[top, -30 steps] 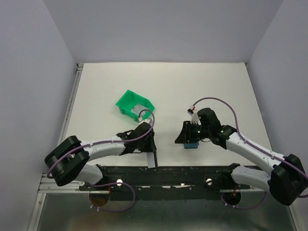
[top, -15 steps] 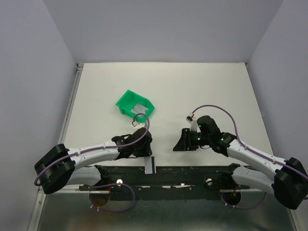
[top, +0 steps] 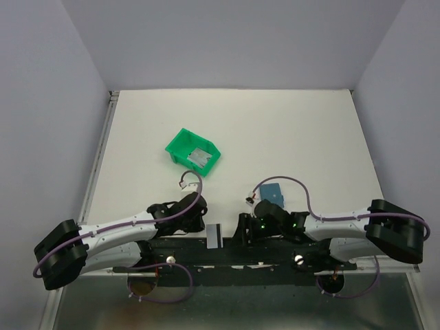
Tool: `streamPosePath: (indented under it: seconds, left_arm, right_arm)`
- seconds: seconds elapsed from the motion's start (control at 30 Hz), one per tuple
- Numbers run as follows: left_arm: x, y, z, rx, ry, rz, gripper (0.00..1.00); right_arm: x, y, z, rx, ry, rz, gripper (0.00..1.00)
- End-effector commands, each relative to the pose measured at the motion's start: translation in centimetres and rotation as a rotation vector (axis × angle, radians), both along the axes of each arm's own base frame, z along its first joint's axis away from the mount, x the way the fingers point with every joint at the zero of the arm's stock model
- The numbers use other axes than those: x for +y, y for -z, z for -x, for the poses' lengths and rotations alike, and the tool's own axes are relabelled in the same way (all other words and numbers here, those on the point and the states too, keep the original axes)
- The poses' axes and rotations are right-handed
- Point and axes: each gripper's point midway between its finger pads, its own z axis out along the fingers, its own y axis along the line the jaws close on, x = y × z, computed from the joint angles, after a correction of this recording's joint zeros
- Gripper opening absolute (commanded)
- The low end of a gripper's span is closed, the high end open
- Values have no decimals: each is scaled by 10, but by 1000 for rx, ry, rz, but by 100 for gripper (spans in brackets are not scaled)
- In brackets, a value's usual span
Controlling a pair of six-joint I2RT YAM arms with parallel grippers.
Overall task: Put the credit cards into the card holder
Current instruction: Pick up the credit card at the corner of the board.
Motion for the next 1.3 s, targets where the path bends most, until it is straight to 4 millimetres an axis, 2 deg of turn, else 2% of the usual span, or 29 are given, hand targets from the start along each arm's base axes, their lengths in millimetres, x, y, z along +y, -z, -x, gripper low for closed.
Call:
streamPosePath:
  seconds: [0.0,0.17,0.43,0.6,0.7,0.77,0.8,0.9,0.97,1.0,1.03,1.07,1.13,1.2,1.27]
  left_arm:
    - [2,6,17,39,33,21,14]
    - [1,15,27,71,48,29,9]
    - [-2,24,43,105,71,26,4]
    - [-2,30,51,122,67,25,2]
    - [-2,32,53,130,64,23,1]
    - [-1,32,53,131,63,18,0]
    - [-2,31,53,129,60,19,0]
    - [2,26,48,107,43,6,0]
    - [8,17,41,73,0,-11,6]
    - [9,7,35,44,-21,-5,14]
    - [11,-5,28,2,-44,4,23]
    - [10,-21,19,-48,-65,33,36]
    - [9,-57,5,-146,-101,111,53]
    - [4,-94,-8,-256,-103,210,62]
    - [-3,-131,-18,-355,-89,313,69]
  right_arm:
    - [37,-9,-11,-19,108,-94,64]
    - [52,5,-16,19,174,-121,64]
    - [50,29,-19,49,236,-10,62]
    - [51,33,-22,40,257,-28,58]
    - [58,31,-24,31,254,-80,48]
    - [63,28,-26,25,252,-116,34]
    - [64,27,-26,22,253,-126,23]
    - [58,24,-28,7,263,-146,6]
    - [48,21,-34,-28,304,-138,1]
    - [43,13,-36,-46,316,-144,1]
    - [34,13,-38,-61,330,-102,1]
    - [28,11,-39,-80,336,-65,1]
    - [14,-1,-45,-144,339,17,1]
    - [4,-22,-51,-230,316,41,0]
    - [2,-53,-59,-310,286,-21,0]
